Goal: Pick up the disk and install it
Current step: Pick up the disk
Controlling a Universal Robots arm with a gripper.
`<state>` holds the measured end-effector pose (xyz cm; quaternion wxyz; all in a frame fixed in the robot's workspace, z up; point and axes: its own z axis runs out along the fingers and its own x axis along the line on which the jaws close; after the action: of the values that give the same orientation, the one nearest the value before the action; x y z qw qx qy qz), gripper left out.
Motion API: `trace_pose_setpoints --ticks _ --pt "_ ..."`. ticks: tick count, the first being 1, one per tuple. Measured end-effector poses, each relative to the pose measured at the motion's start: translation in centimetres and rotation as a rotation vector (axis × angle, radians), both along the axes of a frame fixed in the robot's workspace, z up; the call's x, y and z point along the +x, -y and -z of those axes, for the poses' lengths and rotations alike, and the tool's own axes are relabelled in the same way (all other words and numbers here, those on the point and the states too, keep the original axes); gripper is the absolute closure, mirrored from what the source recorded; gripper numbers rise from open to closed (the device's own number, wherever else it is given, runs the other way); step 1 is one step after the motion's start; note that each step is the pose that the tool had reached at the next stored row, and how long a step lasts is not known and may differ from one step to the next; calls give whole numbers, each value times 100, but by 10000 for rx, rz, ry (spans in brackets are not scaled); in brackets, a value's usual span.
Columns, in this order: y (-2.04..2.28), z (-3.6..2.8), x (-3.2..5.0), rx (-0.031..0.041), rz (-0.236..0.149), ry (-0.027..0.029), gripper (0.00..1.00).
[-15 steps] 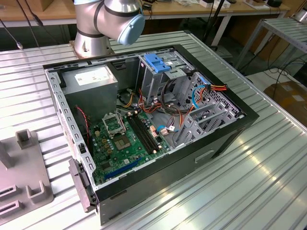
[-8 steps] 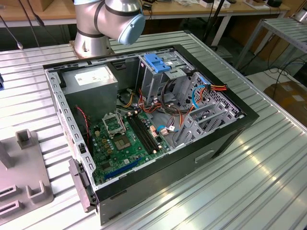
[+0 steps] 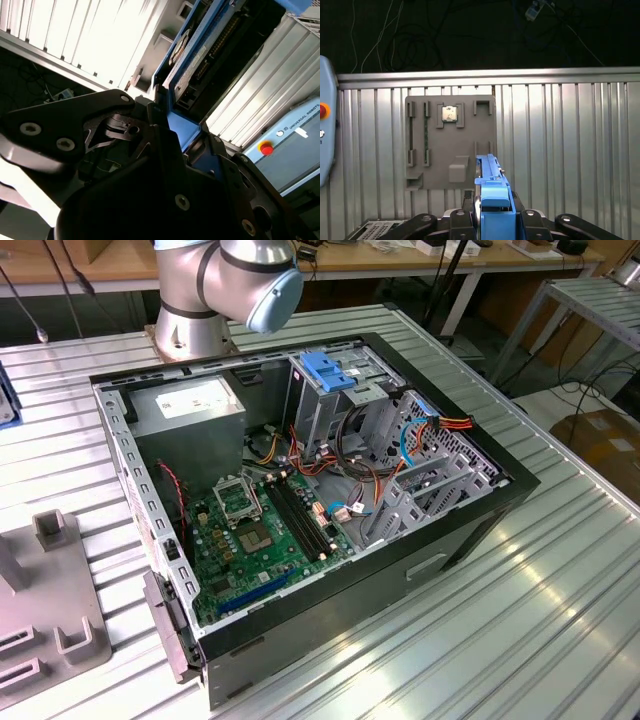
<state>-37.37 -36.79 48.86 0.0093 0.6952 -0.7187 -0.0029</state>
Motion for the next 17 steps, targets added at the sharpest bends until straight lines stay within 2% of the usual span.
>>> trace_pose_setpoints --ticks 6,10,17 --pt "0 1 104 1 0 1 63" --pt "0 -11 133 1 1 2 63" --pt "0 -12 284 0 8 -2 63"
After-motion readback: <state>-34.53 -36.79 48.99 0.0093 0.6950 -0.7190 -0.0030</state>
